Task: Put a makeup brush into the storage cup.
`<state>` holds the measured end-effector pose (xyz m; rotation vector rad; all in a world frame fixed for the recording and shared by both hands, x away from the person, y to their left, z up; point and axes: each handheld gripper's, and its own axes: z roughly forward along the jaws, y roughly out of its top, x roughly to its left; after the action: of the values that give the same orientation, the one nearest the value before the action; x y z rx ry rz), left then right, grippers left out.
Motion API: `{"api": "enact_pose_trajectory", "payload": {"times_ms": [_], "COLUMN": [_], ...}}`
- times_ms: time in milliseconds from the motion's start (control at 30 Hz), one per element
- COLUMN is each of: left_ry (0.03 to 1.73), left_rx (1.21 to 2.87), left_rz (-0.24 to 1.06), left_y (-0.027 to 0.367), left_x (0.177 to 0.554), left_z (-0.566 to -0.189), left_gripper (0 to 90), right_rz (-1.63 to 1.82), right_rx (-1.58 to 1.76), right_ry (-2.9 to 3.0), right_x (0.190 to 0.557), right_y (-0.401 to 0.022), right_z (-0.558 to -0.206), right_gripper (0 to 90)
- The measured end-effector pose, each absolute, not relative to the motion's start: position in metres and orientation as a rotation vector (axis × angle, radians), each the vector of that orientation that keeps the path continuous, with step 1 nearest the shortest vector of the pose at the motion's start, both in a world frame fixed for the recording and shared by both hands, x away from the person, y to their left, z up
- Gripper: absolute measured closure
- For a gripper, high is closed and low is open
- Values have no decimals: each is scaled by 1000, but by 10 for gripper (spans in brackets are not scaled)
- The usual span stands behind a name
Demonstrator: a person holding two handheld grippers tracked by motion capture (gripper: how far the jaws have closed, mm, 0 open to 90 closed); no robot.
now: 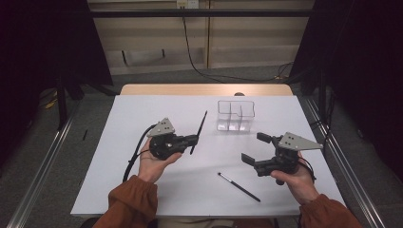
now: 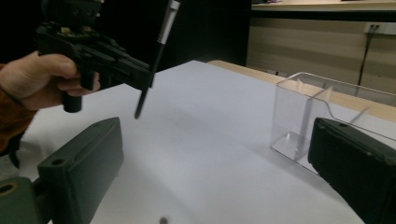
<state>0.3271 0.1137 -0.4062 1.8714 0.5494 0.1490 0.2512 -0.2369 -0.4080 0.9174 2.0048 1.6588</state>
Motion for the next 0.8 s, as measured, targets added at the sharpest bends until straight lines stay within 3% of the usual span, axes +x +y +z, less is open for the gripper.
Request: {"api": "enact_pose_trajectory", "payload": {"times_ms": [700,800], "left_ry": [494,489], "left_rx": [1861,1863], "left_rz": [101,92], "left_y": [86,83], "left_x": [323,322], "left_z": [-410,-411], "left_gripper": [846,846], "right_rz": [1709,1710], "right_rx": [831,816], "right_ry": [2062,2074], "right_x": [269,273], "right_y": [-204,-199], "right_z": [-396,-395], "right_gripper": [91,131]}}
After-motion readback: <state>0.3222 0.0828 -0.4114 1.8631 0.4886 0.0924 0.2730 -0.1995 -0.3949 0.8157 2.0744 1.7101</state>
